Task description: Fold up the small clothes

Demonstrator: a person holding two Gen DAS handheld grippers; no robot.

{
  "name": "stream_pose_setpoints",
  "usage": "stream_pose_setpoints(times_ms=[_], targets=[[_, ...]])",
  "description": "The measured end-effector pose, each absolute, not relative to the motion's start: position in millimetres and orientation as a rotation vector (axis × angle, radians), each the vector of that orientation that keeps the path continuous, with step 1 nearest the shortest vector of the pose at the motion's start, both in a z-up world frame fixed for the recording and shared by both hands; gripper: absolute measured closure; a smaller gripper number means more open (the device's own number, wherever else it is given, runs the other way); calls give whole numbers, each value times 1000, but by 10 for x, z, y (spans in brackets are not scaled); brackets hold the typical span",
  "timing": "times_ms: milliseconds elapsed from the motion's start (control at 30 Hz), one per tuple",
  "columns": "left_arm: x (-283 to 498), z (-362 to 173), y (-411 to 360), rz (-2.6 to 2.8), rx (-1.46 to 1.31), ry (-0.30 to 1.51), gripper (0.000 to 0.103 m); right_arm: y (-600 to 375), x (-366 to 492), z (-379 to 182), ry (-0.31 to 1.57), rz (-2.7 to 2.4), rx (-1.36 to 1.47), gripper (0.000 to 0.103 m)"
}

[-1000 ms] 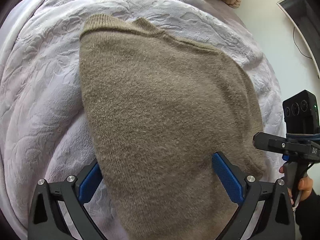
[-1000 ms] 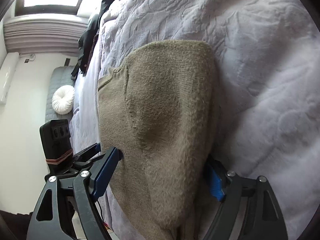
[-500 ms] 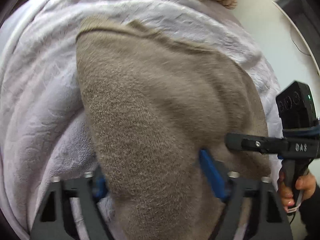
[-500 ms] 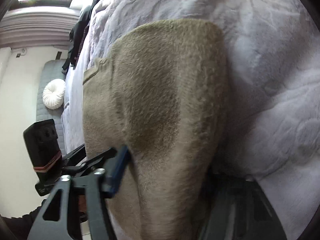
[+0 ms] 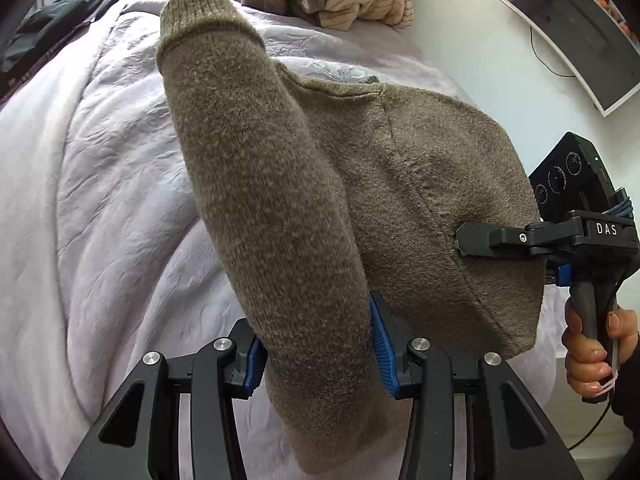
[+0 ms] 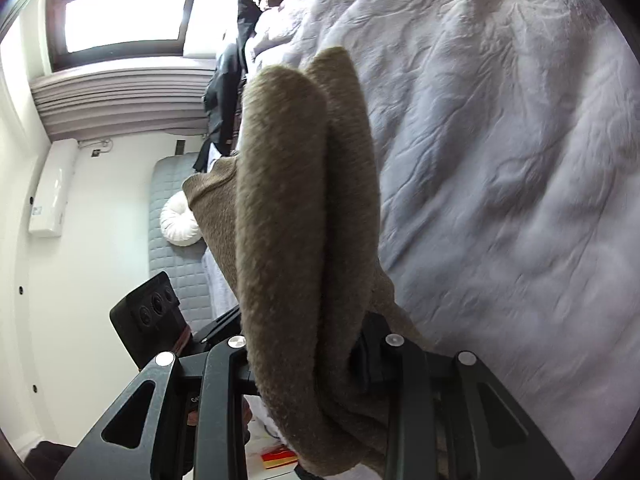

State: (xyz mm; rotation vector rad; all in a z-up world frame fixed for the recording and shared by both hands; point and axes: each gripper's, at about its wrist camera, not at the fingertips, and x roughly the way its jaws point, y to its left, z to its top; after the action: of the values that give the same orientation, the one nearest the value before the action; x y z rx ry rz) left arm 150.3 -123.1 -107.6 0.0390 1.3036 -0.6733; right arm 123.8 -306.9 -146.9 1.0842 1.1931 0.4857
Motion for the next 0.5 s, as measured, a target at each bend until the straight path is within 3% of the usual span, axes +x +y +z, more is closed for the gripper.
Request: stream_pose_setpoints(times_ms=[500], targets=[[769, -783, -514, -599, 36, 1395, 56, -2047, 612, -1300, 1301, 541, 1195, 70]])
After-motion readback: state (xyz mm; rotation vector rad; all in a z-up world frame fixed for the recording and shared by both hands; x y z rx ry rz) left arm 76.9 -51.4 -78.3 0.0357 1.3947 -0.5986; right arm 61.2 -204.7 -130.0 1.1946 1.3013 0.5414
